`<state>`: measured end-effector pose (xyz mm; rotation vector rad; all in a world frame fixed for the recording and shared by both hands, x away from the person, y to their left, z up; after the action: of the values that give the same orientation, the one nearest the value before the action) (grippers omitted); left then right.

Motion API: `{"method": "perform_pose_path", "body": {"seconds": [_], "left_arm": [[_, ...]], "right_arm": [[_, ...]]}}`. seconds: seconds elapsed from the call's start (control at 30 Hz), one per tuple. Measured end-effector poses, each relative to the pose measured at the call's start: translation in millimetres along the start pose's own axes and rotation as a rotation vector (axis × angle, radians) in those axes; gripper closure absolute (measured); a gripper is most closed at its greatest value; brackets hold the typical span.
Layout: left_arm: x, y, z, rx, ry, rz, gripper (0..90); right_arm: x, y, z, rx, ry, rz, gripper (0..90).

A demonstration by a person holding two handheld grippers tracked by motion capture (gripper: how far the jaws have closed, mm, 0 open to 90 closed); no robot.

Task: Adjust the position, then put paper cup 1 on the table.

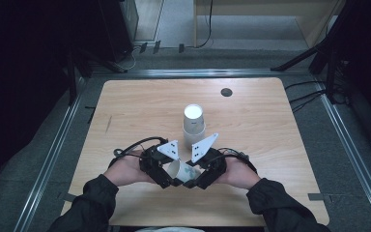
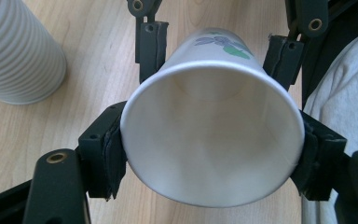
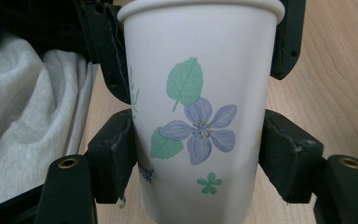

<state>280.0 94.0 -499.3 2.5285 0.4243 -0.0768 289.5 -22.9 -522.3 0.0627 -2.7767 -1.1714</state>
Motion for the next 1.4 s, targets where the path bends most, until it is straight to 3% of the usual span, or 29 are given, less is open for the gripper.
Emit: {"method": "perform_pose_path", "body": {"seconds": [0.07,0.13,0.3,0.5,0.67,0.77,0.9,1.17,1.4], "left_arm": [[-0.2,-0.8,0.9,0.004,0.004,0.005,24.8],[-0.8,-1.2,1.3,-0.006,0.005,0.013,23.1],[3.5,0.7,-0.7,-0.042,0.016,-0.018,13.5],[10.2,2.4,-13.6,-0.174,-0.036,-0.071,13.5],[16.3,2.3,-23.3,-0.278,-0.057,-0.117,13.7],[18.2,0.9,-25.3,-0.304,-0.065,-0.134,13.8],[16.4,3.2,-24.2,-0.339,-0.082,-0.157,14.4],[13.6,9.1,-21.3,-0.381,-0.094,-0.171,14.4],[11.7,13.2,-22.3,-0.425,-0.119,-0.194,15.2]], "right_arm": [[0.6,-0.4,1.2,0.004,-0.003,-0.001,33.9],[2.0,-0.6,0.9,0.010,-0.021,-0.034,34.1],[1.8,-0.2,-4.1,0.003,-0.033,-0.040,34.1],[-3.8,3.2,-17.0,-0.056,-0.052,-0.014,34.1],[-9.8,11.5,-27.2,-0.142,-0.060,0.018,34.2],[-11.0,14.1,-30.0,-0.174,-0.062,0.024,34.2],[-9.6,14.4,-31.1,-0.176,-0.073,0.021,34.2],[-8.6,16.9,-38.4,-0.231,-0.075,0.029,34.3],[-7.2,16.2,-36.0,-0.225,-0.078,0.025,34.3]]}}
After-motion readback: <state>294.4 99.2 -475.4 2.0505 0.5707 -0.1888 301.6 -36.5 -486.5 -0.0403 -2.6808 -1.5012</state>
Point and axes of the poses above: each handheld gripper's, and its own axes: z roughly forward along the jaws, y roughly out of its top, x roughly to its left, the point moved 6 cm from there along z, roughly forward along the jaws, and after that the axes turned 5 degrees about -z, right-handed, at the moved point
